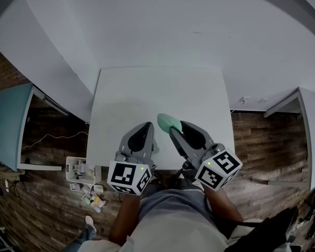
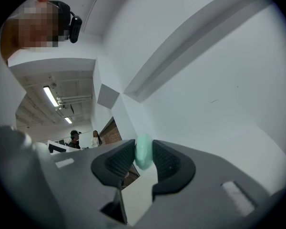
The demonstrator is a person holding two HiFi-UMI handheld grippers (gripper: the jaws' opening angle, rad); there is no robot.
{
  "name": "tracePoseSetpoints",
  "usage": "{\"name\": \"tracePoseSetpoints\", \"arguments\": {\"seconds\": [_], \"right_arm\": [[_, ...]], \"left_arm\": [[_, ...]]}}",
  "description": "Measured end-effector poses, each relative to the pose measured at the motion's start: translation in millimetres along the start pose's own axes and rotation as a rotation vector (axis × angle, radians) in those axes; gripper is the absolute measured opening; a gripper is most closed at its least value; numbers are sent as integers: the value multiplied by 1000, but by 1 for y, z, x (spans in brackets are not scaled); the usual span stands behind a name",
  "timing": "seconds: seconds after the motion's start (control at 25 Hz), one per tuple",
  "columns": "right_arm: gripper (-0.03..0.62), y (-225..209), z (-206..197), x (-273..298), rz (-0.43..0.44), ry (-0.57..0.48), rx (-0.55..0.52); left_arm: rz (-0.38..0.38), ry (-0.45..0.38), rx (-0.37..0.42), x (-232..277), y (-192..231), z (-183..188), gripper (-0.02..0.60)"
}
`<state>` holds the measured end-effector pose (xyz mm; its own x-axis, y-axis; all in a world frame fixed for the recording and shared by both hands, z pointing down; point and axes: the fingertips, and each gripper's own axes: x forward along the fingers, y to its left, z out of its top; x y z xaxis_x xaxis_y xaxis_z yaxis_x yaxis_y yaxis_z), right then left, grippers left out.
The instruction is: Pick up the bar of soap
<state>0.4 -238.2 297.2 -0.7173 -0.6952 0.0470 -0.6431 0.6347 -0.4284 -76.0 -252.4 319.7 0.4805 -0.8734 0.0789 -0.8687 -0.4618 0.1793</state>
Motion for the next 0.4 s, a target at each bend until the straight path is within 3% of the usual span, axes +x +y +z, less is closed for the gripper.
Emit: {"name": "tracePoseSetpoints", "arguments": {"seconds": [0.4], "right_arm": [[120, -1, 0, 0, -7, -4, 7]], "left_arm": [[-5, -2, 11, -1, -1, 1, 2]]}}
